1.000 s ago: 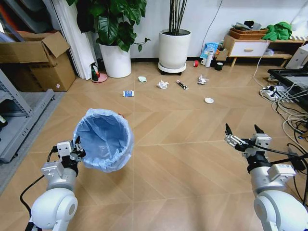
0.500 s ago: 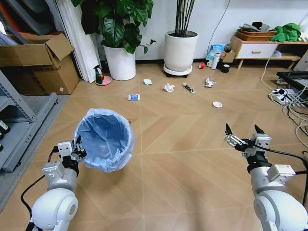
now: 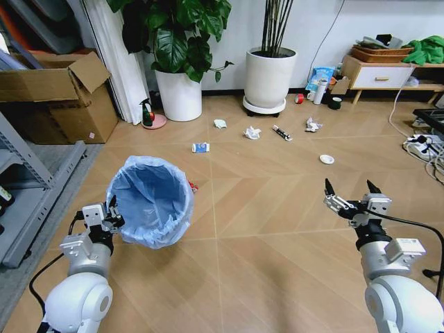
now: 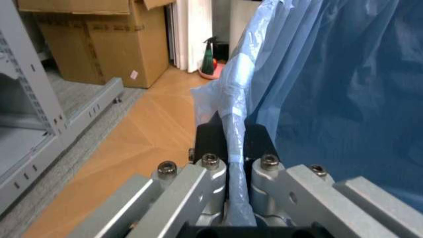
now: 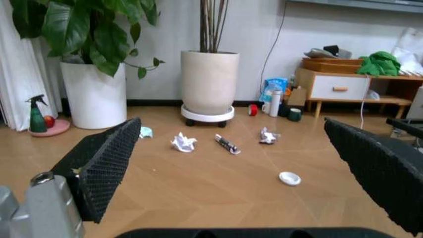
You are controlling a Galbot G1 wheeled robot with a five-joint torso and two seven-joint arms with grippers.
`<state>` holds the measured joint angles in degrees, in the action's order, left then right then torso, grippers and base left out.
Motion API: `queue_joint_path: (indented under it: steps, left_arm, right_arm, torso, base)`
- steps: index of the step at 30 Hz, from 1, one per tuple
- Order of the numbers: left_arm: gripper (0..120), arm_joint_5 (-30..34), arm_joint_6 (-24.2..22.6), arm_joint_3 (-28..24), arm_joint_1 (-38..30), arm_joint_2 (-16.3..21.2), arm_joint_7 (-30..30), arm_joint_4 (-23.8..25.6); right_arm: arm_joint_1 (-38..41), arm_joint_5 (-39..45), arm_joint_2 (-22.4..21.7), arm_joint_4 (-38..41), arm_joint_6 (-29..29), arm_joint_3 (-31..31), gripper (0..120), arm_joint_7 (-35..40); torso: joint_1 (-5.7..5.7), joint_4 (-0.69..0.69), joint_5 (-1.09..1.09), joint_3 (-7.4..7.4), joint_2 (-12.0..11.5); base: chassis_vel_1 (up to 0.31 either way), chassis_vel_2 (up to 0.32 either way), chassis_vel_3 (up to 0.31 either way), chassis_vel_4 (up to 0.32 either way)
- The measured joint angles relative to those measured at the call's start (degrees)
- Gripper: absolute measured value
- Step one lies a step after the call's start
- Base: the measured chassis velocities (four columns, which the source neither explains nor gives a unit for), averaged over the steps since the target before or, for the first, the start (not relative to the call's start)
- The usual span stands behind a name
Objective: Pick up the trash bin and place the garbage on the floor into it.
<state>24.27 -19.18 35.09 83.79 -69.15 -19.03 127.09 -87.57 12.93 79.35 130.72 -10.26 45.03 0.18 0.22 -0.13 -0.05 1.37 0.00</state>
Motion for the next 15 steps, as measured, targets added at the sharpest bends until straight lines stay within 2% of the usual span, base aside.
queue_joint_path:
  steps: [15]
  left_arm:
    - [0,-0.1,0.1,0.0,0.2,0.0,0.0,0.4]
  right_arm:
    - [-0.2,-1.0,0.2,0.1,0.1,-0.4,100,-0.7]
  torso:
    - [0.00,-0.01,0.01,0.00,0.0]
  base:
    - [-0.101,0.223,0.105,-0.220]
